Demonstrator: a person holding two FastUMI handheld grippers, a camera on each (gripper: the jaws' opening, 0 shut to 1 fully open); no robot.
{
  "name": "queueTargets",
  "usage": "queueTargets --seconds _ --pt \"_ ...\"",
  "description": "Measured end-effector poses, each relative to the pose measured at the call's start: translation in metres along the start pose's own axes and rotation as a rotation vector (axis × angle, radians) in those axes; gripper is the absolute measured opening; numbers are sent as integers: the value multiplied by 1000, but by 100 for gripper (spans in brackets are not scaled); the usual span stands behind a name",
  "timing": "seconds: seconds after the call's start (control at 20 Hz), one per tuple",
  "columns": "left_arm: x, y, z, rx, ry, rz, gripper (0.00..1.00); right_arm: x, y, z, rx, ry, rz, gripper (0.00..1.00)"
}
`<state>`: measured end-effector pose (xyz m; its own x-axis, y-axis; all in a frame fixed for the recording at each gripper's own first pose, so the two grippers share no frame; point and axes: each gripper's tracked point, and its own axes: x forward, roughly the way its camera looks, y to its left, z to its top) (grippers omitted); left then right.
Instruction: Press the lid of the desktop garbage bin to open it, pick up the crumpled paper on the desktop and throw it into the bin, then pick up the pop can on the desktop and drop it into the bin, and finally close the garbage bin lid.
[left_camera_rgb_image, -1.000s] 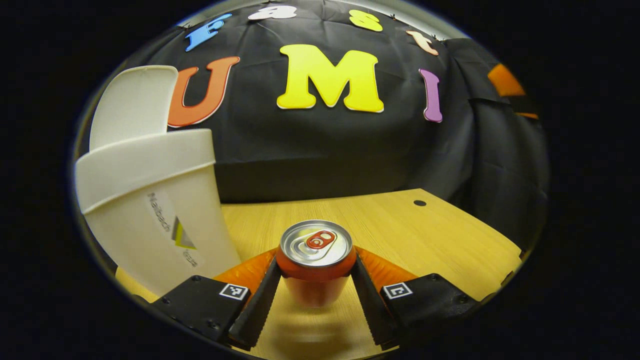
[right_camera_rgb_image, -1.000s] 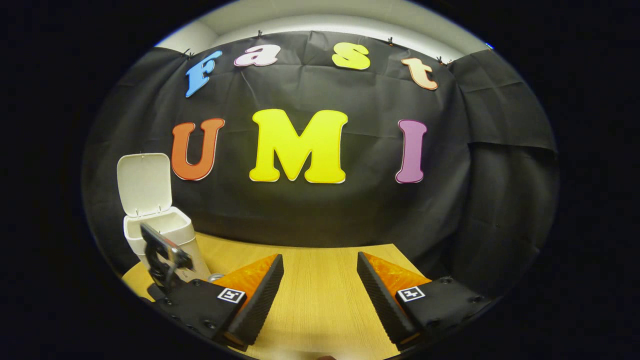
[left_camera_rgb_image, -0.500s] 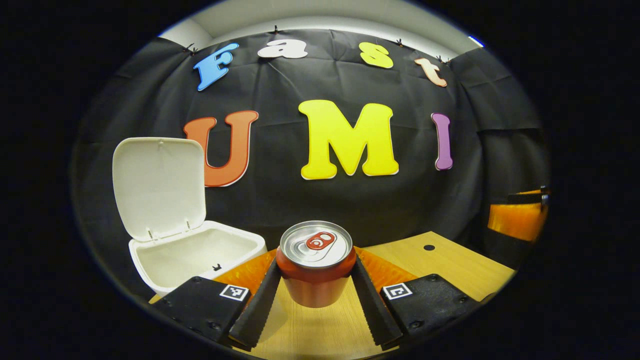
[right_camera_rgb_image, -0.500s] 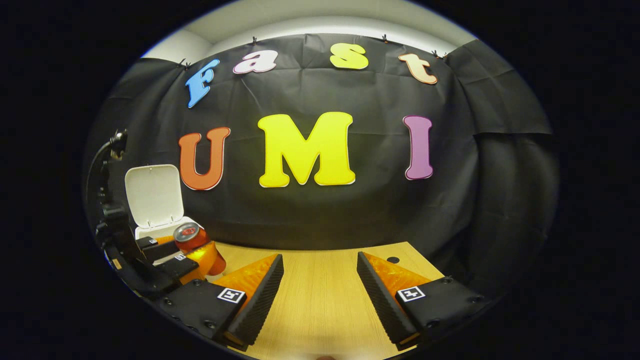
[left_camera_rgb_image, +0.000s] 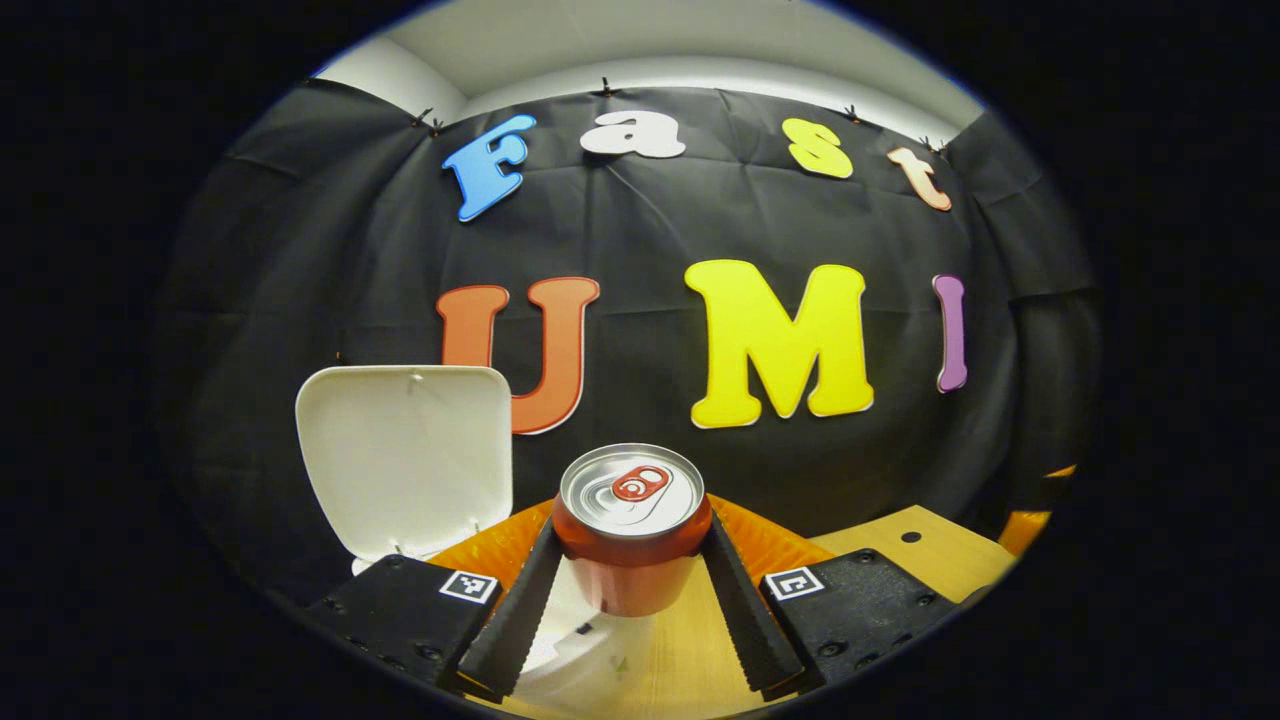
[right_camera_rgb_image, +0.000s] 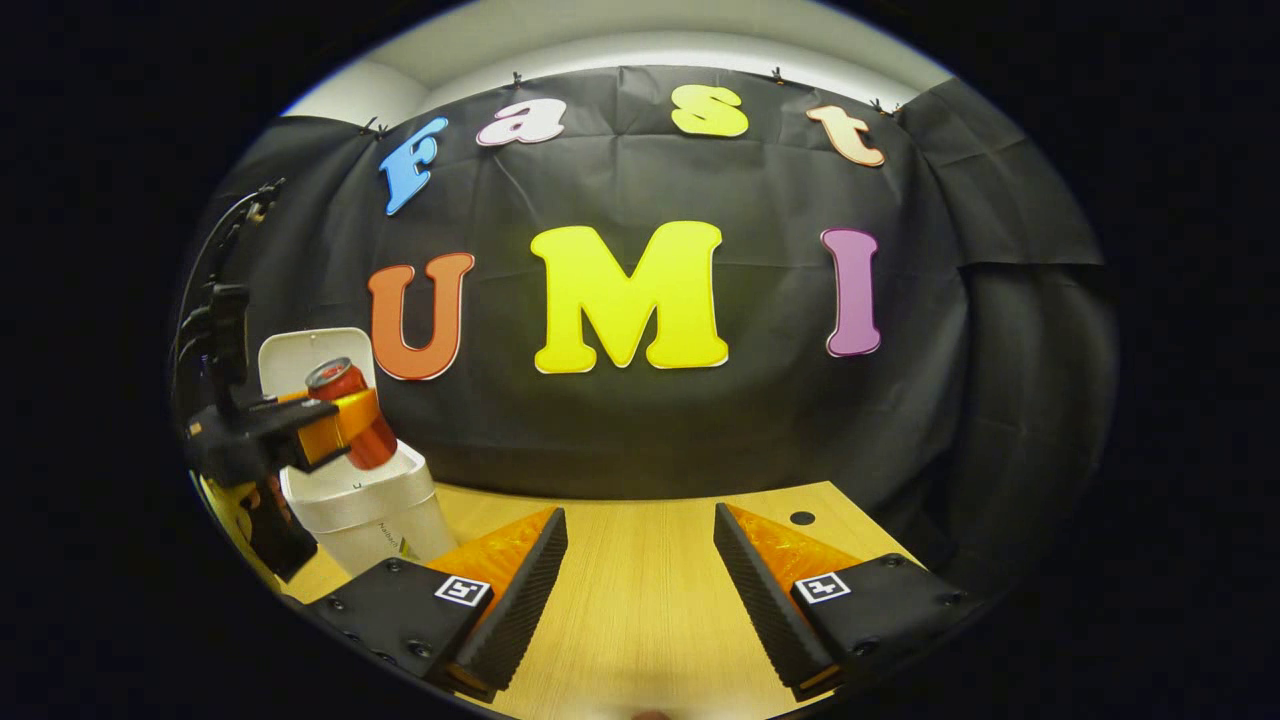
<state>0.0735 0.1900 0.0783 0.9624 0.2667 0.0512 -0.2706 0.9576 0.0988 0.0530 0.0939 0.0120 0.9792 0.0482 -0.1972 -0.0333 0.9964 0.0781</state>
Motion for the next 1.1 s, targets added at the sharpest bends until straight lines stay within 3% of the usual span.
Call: queueTargets --seconds 0.3,0.7,0.85,1.1 --pt "22 43 -16 19 70 89 82 -1 19 3 -15 -2 34 93" --pt "17 58 -23 14 116 138 94 1 10 0 -10 17 41 93" --pt "16 54 -7 22 106 125 94 6 0 -1 7 37 39 94" --pt "19 47 49 -15 71 36 94 1 -10 17 6 12 30 94"
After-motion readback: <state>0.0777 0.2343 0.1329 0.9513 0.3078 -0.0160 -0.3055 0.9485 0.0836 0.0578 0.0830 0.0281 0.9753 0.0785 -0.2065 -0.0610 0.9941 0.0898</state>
